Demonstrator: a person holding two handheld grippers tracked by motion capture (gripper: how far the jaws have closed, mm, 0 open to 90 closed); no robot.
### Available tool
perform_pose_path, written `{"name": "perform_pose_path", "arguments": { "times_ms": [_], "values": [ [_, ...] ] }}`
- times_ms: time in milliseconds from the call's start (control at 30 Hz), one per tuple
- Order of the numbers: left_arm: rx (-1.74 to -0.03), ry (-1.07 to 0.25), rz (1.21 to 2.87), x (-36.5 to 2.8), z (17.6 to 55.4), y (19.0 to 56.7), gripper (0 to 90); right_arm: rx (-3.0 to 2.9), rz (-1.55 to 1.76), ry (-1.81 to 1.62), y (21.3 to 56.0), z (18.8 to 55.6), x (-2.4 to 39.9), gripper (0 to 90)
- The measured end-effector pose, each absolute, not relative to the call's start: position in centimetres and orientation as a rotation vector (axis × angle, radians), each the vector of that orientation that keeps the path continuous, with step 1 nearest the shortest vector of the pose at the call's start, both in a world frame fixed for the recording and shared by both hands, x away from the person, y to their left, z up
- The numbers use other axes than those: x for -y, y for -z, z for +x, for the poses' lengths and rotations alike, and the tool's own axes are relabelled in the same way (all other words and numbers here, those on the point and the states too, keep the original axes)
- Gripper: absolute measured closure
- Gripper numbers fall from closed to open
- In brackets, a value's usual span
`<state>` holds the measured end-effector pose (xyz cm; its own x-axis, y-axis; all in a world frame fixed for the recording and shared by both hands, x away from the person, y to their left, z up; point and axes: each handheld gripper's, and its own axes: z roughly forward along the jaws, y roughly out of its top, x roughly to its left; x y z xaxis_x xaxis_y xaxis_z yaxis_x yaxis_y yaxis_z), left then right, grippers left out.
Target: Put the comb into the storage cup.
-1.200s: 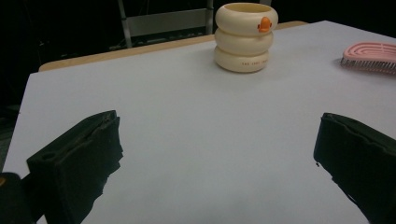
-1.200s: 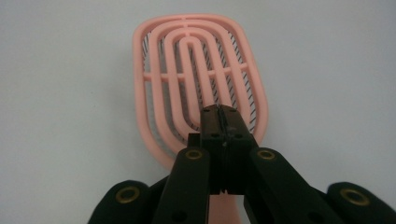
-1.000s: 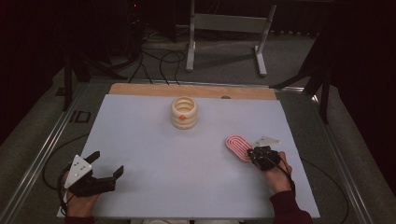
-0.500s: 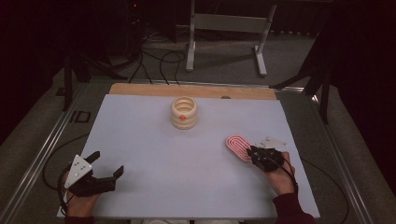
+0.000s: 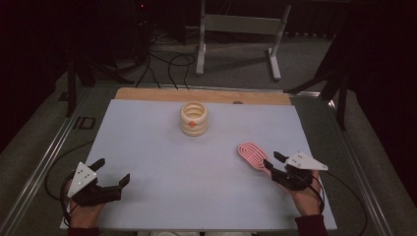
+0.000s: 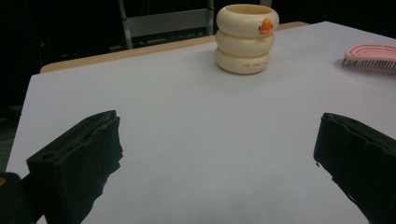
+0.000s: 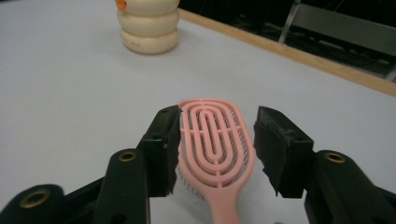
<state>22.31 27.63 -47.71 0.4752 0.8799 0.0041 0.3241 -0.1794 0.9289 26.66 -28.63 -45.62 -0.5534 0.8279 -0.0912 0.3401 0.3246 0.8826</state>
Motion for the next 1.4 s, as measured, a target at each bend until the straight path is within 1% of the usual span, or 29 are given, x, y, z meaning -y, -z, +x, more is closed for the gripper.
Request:
{"name": "perform_pose_path", "arguments": {
  "times_ms": [133, 167, 200, 267, 333, 367, 400, 433, 500, 567, 600, 633, 700, 733, 1000, 1400],
  "values": [
    [-1.033, -0.699, 1.727, -27.7, 22.3, 47.6, 1.2, -2.014, 1.037, -1.224, 45.5, 25.7, 29.4, 44.2],
    [-1.035, -0.702, 1.725, -27.8, 22.3, 47.5, 1.2, -2.014, 1.037, -1.224, 45.5, 25.7, 29.4, 44.2],
    [-1.033, -0.705, 1.724, -27.8, 22.4, 47.5, 1.2, -1.99, 1.05, -1.259, 45.5, 25.4, 29.8, 40.2],
    [-1.033, -0.707, 1.716, -27.9, 22.3, 47.4, 1.2, -1.976, 1.057, -1.286, 45.5, 25.2, 30.0, 39.1],
    [-1.032, -0.708, 1.707, -27.9, 22.4, 47.2, 1.1, -1.96, 1.061, -1.323, 45.4, 24.9, 30.3, 35.4],
    [-1.032, -0.708, 1.707, -27.9, 22.4, 47.2, 1.0, -1.96, 1.061, -1.323, 45.4, 24.9, 30.3, 35.4],
    [-1.032, -0.708, 1.703, -27.9, 22.4, 47.1, 0.9, -1.946, 1.052, -1.337, 45.4, 24.4, 30.5, 27.2],
    [-1.031, -0.706, 1.699, -27.9, 22.4, 47.1, 0.9, -1.946, 1.052, -1.337, 45.4, 24.4, 30.5, 27.2],
    [-1.031, -0.705, 1.689, -28.0, 22.4, 46.9, 0.8, -1.934, 1.051, -1.33, 45.3, 24.1, 30.5, 19.0],
    [-1.031, -0.705, 1.689, -28.0, 22.4, 46.9, 0.7, -1.931, 1.053, -1.328, 45.4, 24.0, 30.5, 19.0],
    [-1.031, -0.705, 1.686, -28.1, 22.3, 46.8, 0.7, -1.931, 1.053, -1.328, 45.4, 24.0, 30.5, 17.1],
    [-1.031, -0.704, 1.684, -28.1, 22.3, 46.7, 0.5, -1.905, 1.061, -1.325, 45.5, 23.6, 30.7, 13.2],
    [-1.031, -0.702, 1.681, -28.2, 22.3, 46.6, 0.5, -1.902, 1.06, -1.335, 45.6, 23.5, 30.8, 12.8],
    [-1.03, -0.7, 1.676, -28.2, 22.3, 46.6, 0.4, -1.896, 1.063, -1.324, 45.6, 23.2, 30.9, 11.2],
    [-1.007, -0.703, 1.675, -28.1, 22.3, 46.3, 0.3, -1.897, 1.058, -1.328, 45.4, 22.9, 31.2, 10.0],
    [-0.995, -0.697, 1.668, -27.8, 22.4, 46.4, 0.2, -1.896, 1.097, -1.36, 45.5, 23.0, 31.7, 10.1]
  ]
}}
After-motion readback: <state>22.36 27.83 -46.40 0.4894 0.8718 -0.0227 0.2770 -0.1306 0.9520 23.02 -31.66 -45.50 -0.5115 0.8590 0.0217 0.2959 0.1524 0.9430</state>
